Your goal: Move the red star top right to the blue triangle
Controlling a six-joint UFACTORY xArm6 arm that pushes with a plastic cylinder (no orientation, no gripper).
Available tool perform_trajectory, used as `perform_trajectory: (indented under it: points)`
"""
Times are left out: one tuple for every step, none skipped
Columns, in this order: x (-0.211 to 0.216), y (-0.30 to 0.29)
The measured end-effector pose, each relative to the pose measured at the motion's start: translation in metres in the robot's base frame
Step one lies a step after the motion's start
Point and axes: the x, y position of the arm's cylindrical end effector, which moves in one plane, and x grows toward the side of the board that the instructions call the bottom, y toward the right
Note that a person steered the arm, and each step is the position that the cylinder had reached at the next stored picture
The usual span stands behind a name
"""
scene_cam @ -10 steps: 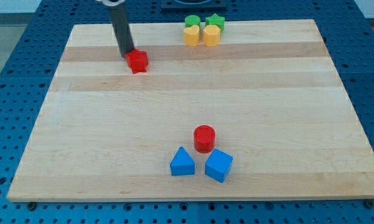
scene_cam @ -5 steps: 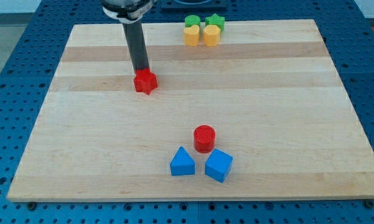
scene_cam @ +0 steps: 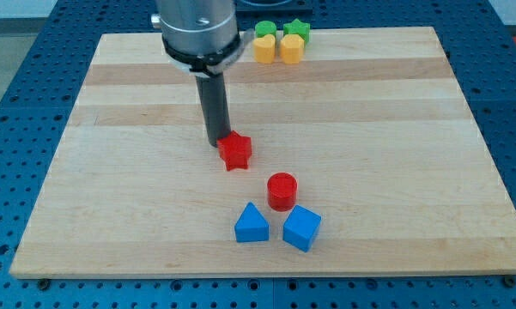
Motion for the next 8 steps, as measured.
perform_trajectory:
  points:
    - [0.018, 0.014]
    - [0.025, 0.015]
    - [0.037, 0.017]
    - [0.052, 0.019]
    - [0.062, 0.019]
    - [0.07, 0.019]
    - [0.072, 0.019]
    - [0.065, 0.012]
